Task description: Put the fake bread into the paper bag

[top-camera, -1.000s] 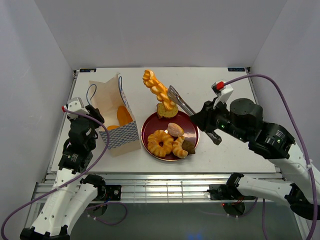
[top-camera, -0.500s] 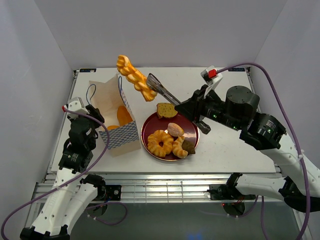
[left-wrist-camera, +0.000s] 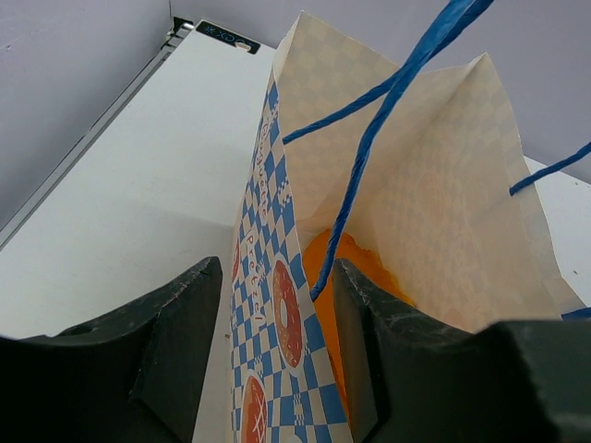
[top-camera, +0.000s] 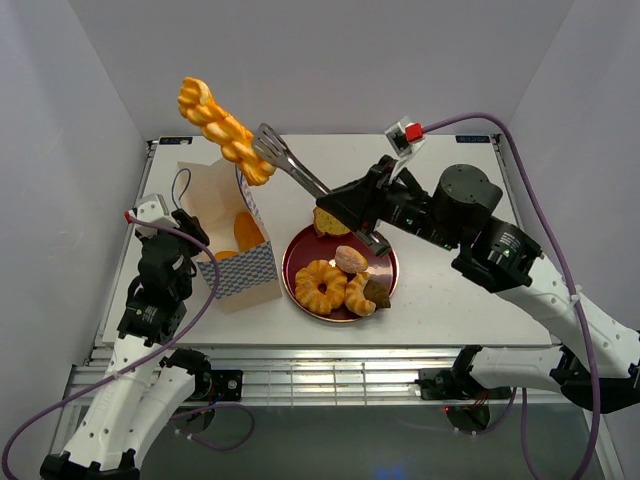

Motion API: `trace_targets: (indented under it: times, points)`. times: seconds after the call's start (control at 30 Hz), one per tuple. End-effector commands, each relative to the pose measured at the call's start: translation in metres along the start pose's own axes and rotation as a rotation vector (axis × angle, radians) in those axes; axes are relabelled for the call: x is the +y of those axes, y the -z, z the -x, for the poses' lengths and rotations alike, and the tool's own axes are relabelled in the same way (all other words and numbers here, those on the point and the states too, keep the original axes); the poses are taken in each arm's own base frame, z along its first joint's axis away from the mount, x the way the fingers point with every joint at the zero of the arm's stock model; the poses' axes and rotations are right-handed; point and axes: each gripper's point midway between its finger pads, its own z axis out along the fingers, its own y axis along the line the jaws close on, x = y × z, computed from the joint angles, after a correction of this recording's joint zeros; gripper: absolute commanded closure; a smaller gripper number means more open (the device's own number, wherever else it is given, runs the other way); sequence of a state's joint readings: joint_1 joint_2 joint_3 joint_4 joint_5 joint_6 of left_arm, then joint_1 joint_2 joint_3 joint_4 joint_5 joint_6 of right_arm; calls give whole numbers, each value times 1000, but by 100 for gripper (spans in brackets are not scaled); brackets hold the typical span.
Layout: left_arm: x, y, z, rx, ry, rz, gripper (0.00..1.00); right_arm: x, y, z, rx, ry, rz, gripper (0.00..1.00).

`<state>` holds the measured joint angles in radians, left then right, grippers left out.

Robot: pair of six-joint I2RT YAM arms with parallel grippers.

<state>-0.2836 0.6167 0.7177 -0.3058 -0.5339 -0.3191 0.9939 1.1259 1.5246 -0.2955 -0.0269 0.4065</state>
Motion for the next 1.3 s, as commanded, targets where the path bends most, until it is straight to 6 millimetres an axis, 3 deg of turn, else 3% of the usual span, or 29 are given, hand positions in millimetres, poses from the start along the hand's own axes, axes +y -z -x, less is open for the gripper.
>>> trace_targets:
  times: [0.0, 0.27, 0.5, 0.67, 0.87, 1.27]
  points:
    - [1, 0, -2, 13, -14, 4, 38, 21, -12, 21, -130, -67, 83, 92]
    - [0, 1, -2, 12, -13, -1, 38, 12, -38, -29, -118, -154, 46, 92]
    - [0, 1, -2, 12, -13, 0, 38, -6, -38, -62, -116, -207, -39, 92]
    - [1, 1, -1, 11, -13, 3, 38, -27, -32, -78, -112, -213, -124, 92]
    - [1, 0, -1, 11, -12, 5, 39, -34, -28, -90, -104, -225, -142, 92]
    - [1, 1, -1, 13, -13, 6, 38, -20, -42, -114, 19, -207, -71, 92]
